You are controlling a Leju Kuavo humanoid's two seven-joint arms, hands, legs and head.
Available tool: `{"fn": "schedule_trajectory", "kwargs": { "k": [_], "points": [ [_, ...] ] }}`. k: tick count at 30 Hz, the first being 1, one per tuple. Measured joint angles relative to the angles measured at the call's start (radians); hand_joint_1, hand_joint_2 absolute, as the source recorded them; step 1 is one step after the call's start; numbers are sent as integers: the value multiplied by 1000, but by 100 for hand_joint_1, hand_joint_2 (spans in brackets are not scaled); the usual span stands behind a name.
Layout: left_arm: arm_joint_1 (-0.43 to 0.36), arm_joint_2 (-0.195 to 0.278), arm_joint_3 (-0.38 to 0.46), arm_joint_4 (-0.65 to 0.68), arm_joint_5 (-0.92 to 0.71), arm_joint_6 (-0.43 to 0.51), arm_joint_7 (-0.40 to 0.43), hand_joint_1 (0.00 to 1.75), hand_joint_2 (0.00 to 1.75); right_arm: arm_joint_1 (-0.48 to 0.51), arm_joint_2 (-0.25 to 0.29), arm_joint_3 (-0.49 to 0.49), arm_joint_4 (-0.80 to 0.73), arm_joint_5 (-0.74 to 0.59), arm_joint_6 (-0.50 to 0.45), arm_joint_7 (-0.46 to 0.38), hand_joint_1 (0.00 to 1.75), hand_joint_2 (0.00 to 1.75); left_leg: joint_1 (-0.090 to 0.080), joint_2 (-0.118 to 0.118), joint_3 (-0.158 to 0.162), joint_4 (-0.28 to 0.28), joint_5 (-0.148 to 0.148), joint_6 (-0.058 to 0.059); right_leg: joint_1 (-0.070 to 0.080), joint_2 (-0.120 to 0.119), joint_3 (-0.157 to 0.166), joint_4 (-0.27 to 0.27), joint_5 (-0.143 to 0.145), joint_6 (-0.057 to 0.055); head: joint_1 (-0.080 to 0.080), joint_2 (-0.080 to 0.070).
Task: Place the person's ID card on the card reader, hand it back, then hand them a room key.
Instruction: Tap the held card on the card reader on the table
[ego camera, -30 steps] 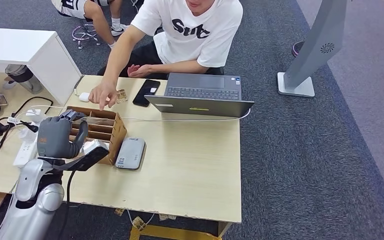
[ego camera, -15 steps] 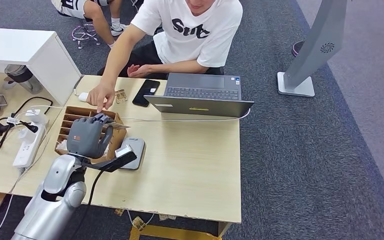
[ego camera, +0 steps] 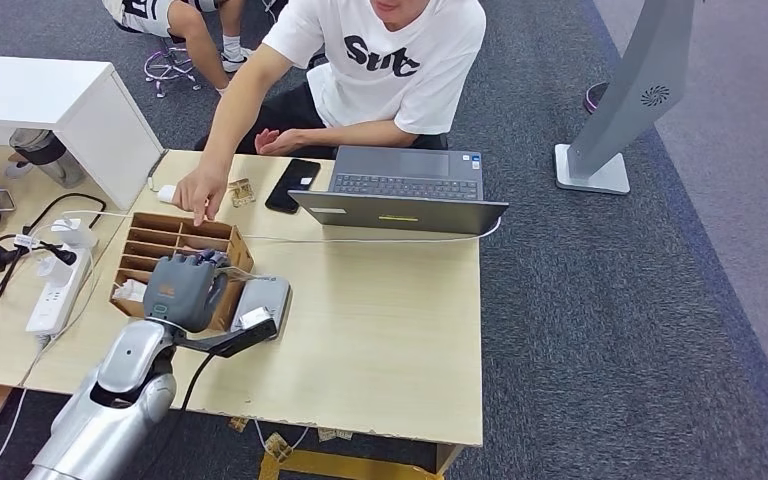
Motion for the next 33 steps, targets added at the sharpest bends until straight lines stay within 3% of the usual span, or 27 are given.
{"fn": "schedule_trajectory", "kwargs": {
  "k": [10,33],
  "points": [
    [5,-3,-5,60,-15,27,-2,175,175,-1,0,-1,0,9,2,1,0,175,0,0,0,0,0,0,0,0,0,0,0,0,0,0],
    [6,-57,-38,176,-28,50,-28,175,175,-5,6,-1,0,26,6,0,0,175,0,0,0,0,0,0,0,0,0,0,0,0,0,0]
  ]
}}
